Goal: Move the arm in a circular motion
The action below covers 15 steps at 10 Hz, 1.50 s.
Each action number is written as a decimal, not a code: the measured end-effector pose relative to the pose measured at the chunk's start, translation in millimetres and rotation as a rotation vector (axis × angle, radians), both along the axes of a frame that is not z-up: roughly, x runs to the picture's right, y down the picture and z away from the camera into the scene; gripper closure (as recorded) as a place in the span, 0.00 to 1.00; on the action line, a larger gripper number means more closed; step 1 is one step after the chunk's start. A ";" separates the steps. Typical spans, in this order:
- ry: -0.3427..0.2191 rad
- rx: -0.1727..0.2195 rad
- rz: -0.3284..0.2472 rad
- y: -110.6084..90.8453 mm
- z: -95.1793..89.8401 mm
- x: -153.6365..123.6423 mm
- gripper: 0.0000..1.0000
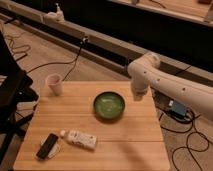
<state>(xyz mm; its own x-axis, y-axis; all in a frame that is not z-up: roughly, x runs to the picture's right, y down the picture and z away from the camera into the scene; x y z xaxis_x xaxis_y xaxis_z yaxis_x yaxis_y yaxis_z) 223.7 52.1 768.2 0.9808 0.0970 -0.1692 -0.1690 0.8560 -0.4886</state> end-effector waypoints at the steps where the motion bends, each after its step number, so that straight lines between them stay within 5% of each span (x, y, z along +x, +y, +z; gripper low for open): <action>1: 0.063 0.007 0.022 -6.5 -1.3 26.7 1.00; 3: 0.157 0.017 0.019 -34.4 8.2 54.1 1.00; 4: 0.172 0.024 -0.008 -55.5 21.7 44.0 1.00; 6: 0.128 0.022 -0.083 -85.1 53.2 -10.1 1.00; 8: 0.065 0.006 -0.151 -93.3 77.2 -59.8 1.00; 10: -0.033 -0.022 -0.213 -79.3 82.9 -105.1 1.00; 12: -0.119 -0.054 -0.232 -48.2 66.7 -124.1 1.00; 15: -0.173 -0.106 -0.185 11.8 28.6 -110.1 1.00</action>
